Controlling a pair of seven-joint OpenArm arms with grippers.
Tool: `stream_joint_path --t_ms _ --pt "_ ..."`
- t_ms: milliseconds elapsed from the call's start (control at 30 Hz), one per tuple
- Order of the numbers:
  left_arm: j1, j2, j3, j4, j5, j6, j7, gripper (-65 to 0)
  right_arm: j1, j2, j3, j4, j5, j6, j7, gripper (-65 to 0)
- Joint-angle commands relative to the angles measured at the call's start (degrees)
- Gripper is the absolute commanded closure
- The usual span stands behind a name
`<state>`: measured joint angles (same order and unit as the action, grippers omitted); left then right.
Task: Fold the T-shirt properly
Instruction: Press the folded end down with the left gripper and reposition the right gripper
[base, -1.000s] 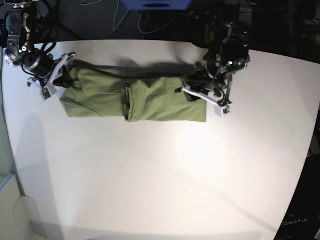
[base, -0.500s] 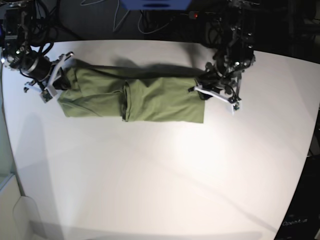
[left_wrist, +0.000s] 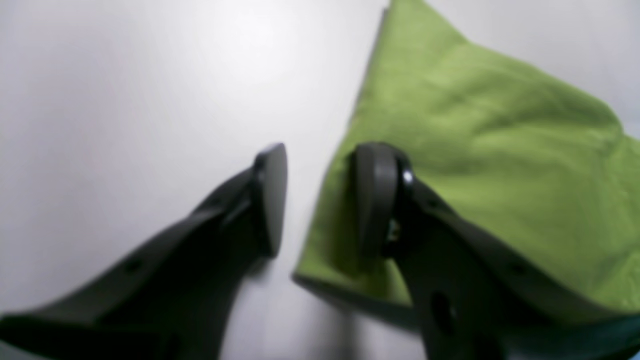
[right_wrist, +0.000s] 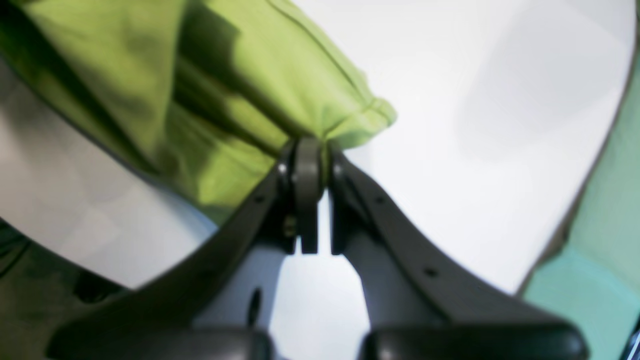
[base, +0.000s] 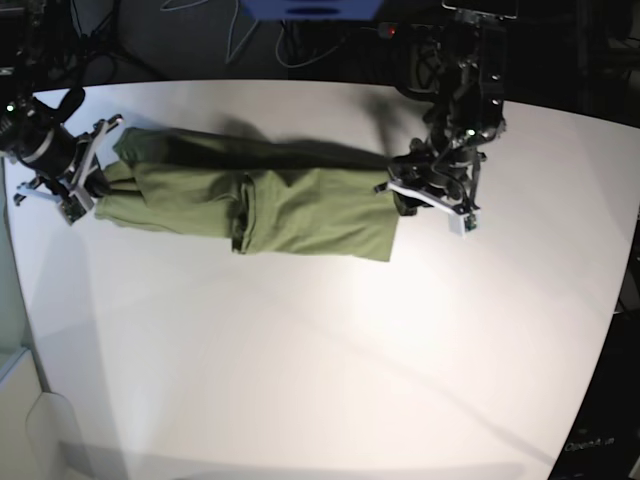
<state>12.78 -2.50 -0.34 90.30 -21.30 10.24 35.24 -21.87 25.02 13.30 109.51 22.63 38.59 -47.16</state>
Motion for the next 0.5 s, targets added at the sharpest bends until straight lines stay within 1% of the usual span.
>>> stream_joint_path --t_ms 0,167,267,400,467 --pt "1.3 0.0 -0.1 -1.3 0.6 2.0 4.9 -22.6 0.4 0.4 0.8 0.9 0.2 0.0 0.3 -1.7" --pt "1.4 0.0 -0.1 -1.3 0.6 2.0 4.9 -22.6 -0.2 -1.9 1.0 0.9 -0.1 0.1 -0.2 -1.7" --pt "1.4 0.0 -0.1 -0.9 0.6 2.0 5.2 -22.6 -0.2 -2.6 0.9 0.8 -0.1 0.1 -0.4 -1.7" --pt "1.5 0.0 -0.1 -0.4 0.4 2.0 5.2 -22.6 -0.2 -2.8 0.9 0.7 -0.2 0.1 -0.4 -1.7" --pt "2.4 0.0 -0.1 2.0 0.4 2.0 5.2 -22.6 -0.2 -2.8 0.9 0.7 -0.3 0.1 -0.4 -1.7"
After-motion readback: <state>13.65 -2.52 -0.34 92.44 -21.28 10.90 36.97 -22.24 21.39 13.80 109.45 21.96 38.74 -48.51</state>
